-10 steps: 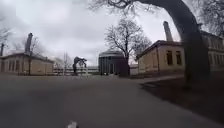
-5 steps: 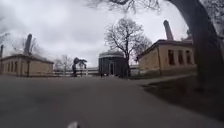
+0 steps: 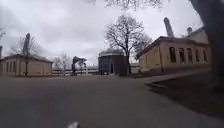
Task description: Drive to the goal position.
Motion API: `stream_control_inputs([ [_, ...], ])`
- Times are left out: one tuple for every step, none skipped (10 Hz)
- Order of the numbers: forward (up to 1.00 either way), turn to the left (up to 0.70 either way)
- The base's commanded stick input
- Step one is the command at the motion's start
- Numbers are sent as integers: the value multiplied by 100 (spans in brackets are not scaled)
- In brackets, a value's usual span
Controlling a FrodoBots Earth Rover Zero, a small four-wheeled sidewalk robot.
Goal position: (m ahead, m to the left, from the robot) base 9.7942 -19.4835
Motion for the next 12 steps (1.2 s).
stream_control_inputs([
  [100,0],
  [100,0],
  [100,0],
  [100,0],
  [100,0],
  [100,0],
  [100,0],
  [100,0],
  [100,0],
  [100,0],
  [100,0],
  [100,-3],
])
